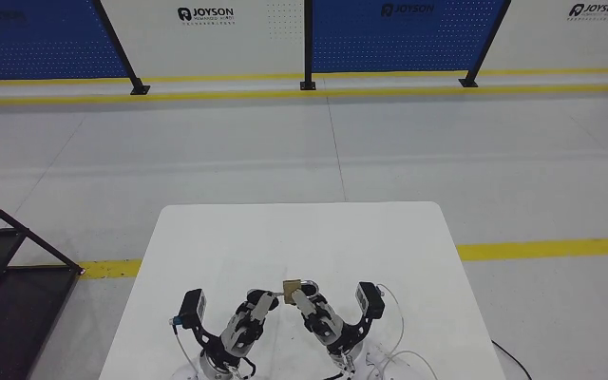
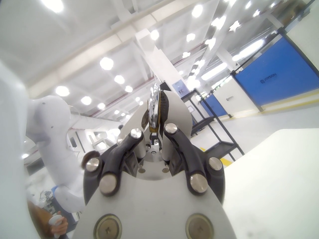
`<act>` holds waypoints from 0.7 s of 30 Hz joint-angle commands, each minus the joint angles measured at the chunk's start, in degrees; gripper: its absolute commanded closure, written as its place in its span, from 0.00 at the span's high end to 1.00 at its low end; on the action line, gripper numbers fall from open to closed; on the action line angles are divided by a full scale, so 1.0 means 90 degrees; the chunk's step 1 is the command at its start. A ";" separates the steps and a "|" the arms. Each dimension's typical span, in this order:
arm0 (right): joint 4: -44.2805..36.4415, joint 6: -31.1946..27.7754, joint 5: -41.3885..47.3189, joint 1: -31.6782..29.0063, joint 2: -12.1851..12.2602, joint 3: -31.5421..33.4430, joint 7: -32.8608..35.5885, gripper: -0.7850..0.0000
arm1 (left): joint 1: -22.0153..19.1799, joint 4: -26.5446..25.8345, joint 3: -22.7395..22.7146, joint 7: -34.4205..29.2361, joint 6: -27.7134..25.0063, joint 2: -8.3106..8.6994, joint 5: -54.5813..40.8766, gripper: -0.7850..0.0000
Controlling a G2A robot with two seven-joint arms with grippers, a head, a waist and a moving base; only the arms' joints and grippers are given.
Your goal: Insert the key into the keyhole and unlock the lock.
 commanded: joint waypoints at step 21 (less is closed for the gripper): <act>-0.0029 -0.0067 -0.0090 -0.0104 -0.0053 0.0127 0.0122 0.00 | -0.0001 0.0033 -0.0085 -0.0224 -0.0023 0.0005 -0.0147 0.56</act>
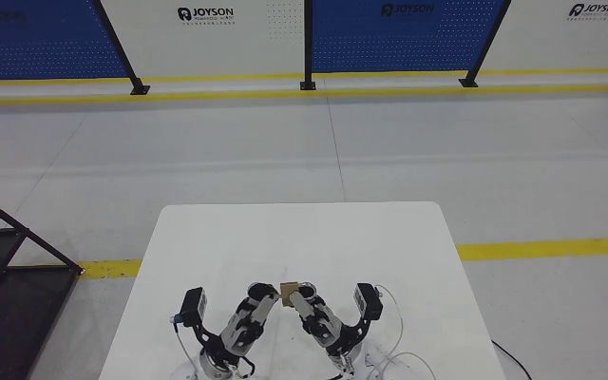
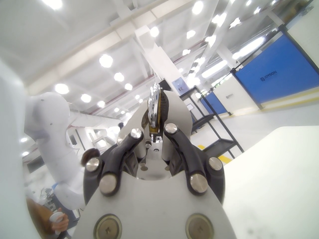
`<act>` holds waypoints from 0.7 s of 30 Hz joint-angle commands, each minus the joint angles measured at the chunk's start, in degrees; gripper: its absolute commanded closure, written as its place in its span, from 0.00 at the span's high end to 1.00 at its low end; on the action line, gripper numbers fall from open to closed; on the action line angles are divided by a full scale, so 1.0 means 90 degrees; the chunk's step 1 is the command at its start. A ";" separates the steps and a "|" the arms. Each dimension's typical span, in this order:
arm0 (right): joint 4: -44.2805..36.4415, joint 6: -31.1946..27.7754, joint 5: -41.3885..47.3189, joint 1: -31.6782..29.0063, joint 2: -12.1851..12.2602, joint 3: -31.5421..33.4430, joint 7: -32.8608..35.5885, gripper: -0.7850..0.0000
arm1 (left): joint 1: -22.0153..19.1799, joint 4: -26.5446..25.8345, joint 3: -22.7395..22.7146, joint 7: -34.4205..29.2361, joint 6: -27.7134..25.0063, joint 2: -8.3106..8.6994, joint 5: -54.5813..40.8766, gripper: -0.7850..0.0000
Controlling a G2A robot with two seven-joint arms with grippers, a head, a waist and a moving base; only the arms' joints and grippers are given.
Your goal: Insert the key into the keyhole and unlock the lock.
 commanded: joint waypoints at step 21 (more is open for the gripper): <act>-0.0125 -0.0024 0.0513 0.0060 0.0128 0.0075 0.0702 0.00 | 0.0041 -0.0066 -0.0146 -0.0254 -0.0068 0.0182 -0.0050 0.26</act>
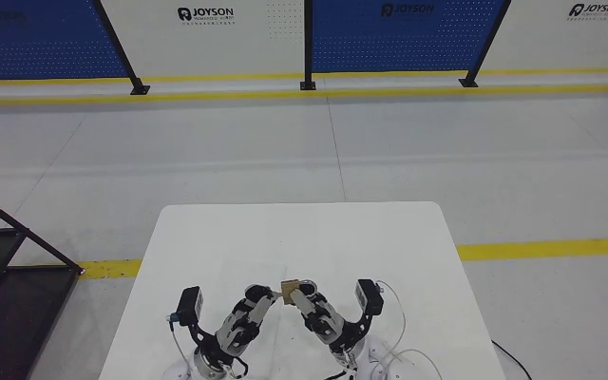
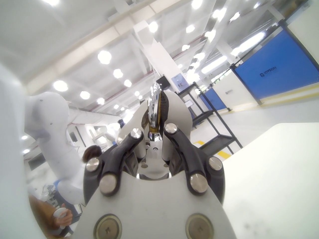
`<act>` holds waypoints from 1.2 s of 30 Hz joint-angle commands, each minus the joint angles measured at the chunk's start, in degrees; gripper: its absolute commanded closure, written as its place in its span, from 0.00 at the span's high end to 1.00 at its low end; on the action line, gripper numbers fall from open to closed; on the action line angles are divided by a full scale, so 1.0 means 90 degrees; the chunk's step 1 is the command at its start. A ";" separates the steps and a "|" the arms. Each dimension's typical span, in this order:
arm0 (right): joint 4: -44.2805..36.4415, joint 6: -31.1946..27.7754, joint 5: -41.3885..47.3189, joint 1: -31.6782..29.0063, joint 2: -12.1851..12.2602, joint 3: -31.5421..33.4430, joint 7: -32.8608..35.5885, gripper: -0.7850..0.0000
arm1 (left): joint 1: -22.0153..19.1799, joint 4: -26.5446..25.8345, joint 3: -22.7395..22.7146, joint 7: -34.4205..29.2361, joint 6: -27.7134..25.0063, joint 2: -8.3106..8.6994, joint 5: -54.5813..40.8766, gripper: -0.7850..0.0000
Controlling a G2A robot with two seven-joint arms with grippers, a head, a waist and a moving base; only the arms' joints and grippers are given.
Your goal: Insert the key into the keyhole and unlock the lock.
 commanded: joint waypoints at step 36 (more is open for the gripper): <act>-0.0140 0.0000 0.0481 -0.0107 0.0055 0.0120 0.1018 0.00 | 0.0024 0.0084 -0.0290 0.0516 0.0149 0.0066 0.1284 0.00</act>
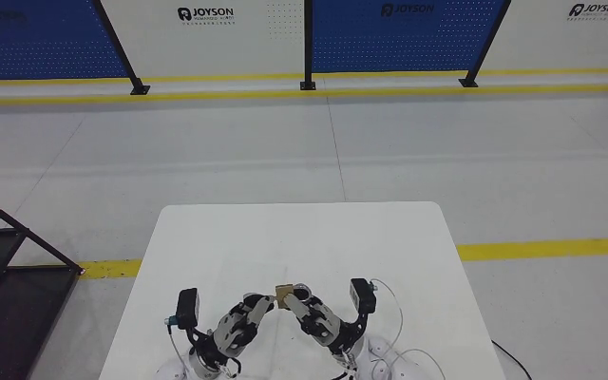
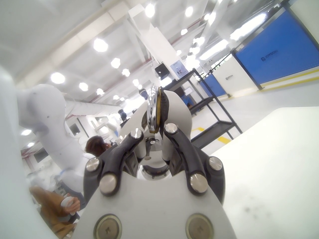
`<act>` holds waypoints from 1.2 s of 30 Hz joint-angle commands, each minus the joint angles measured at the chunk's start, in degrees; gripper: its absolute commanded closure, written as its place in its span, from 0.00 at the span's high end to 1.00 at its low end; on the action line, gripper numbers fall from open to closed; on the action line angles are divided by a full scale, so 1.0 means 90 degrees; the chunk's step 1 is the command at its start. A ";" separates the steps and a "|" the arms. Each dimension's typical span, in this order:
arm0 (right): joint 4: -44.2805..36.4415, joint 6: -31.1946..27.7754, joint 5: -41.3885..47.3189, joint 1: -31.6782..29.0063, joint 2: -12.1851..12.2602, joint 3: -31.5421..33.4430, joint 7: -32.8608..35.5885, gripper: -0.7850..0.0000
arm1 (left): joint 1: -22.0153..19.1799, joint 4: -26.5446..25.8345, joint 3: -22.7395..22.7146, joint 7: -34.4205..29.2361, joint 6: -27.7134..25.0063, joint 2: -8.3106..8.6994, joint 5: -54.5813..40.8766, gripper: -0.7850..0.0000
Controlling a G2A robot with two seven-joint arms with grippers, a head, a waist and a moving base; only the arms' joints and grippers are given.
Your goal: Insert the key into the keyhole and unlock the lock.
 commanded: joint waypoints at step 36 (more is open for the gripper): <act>-0.0073 0.0064 0.0195 -0.0075 -0.0015 0.0130 0.0363 0.00 | 0.0102 -0.0066 0.0172 0.2340 0.3123 0.0039 0.3505 0.00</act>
